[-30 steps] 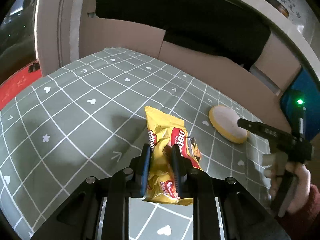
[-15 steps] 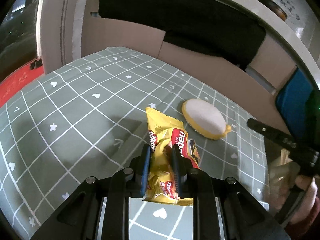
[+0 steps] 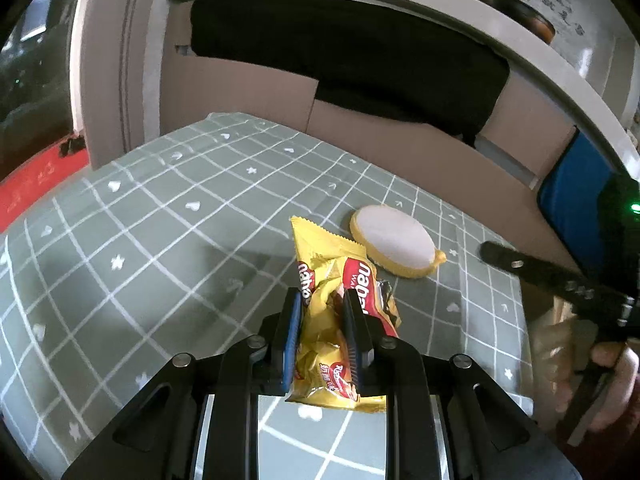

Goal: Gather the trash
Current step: 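Grasp the round yellow-rimmed pad with the right tool while the left tool holds the snack pack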

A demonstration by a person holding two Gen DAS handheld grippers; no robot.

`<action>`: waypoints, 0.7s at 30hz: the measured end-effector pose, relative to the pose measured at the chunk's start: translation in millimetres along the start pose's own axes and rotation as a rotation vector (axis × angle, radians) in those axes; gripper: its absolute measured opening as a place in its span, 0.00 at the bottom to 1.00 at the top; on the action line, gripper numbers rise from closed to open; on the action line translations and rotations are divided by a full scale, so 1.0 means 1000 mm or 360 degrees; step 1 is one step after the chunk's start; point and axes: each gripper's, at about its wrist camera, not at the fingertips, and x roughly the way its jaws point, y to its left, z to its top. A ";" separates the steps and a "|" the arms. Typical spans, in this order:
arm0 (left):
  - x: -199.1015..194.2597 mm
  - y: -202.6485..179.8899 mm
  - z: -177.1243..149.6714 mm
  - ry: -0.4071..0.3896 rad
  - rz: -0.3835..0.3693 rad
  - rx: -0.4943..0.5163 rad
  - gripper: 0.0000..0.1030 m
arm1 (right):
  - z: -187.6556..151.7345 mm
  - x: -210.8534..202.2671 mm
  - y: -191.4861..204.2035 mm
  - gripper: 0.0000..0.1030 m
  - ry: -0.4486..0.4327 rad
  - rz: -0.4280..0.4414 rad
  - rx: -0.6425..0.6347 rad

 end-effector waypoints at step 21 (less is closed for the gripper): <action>0.085 -0.003 0.018 0.0295 -0.0172 0.0018 0.20 | 0.026 0.090 -0.040 0.40 0.0180 0.0293 0.0317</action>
